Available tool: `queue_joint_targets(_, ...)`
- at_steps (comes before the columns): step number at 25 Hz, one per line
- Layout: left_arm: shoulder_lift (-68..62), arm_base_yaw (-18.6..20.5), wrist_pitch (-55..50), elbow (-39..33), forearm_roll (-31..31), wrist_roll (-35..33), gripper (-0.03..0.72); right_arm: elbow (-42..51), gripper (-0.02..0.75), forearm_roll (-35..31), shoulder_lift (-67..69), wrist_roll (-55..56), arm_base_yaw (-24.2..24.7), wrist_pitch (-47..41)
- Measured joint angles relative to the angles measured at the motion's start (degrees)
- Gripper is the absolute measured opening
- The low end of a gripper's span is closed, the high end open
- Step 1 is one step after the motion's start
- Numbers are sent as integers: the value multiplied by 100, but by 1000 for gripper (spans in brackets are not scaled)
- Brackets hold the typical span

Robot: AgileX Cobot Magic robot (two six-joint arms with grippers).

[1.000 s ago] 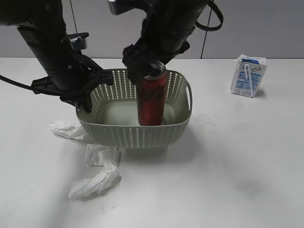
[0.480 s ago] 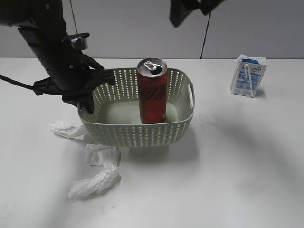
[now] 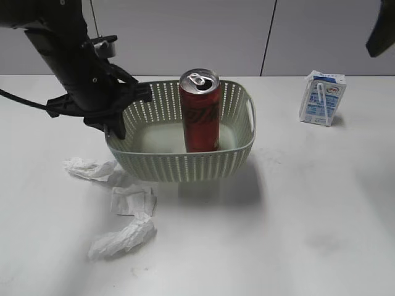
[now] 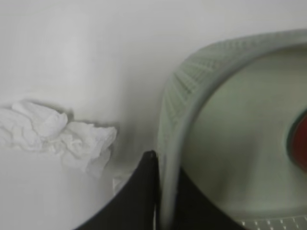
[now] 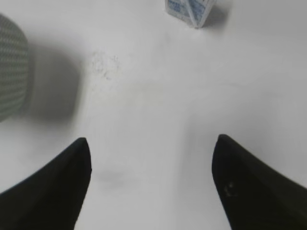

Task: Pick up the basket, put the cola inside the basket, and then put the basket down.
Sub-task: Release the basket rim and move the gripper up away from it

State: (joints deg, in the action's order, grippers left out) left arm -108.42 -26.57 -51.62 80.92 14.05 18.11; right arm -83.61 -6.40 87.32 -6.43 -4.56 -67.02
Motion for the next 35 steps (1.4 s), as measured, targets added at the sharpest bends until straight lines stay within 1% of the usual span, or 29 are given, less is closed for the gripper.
queue_joint_targets(4, -354, 11, -98, 509, 0, 0, -3, 1310, 591, -296, -1316, -16, 4, 374)
queue_joint_targets(7, -661, 29, -170, 784, -6, 0, -3, 2238, 591, -322, -2316, -21, 4, 572)
queue_joint_targets(11, -880, 60, -50, 866, -115, 0, -3, 3496, 591, -316, -3703, -22, 4, 750)
queue_joint_targets(16, -1095, 66, 60, 891, -187, -5, -1, 4649, 591, -312, -5387, -33, 4, 987)
queue_joint_targets(18, -1193, 66, 41, 891, -187, -5, 16, 5004, 591, -297, -5987, -33, 4, 987)
queue_joint_targets(20, -1226, 66, 53, 891, -175, -5, 60, 5294, 591, -263, -6537, -33, 4, 1002)
queue_joint_targets(22, -1220, 66, 103, 898, -163, -5, 128, 5578, 591, -227, -7097, -38, 4, 1072)
queue_joint_targets(23, -1220, 66, 125, 902, -151, -5, 175, 5703, 591, -220, -7357, -38, 4, 1117)
queue_joint_targets(25, -1220, 66, 127, 902, -145, -5, 284, 5897, 591, -200, -7801, -38, 4, 1198)
queue_joint_targets(28, -1220, 72, 65, 902, -134, -120, 495, 5952, 591, -163, -8379, -38, 4, 1244)
queue_joint_targets(30, -1171, 121, -22, 902, -116, -173, 595, 5952, 591, -157, -8625, -38, 4, 1250)
queue_joint_targets(31, -1128, 156, -56, 902, -99, -199, 625, 5952, 591, -157, -8705, -38, 4, 1257)
queue_joint_targets(32, -1052, 223, -98, 902, -64, -253, 639, 5952, 591, -157, -8737, -38, 4, 1257)
queue_joint_targets(35, -741, 529, -256, 902, -17, -550, 657, 5956, 591, -151, -8751, -33, 4, 1257)
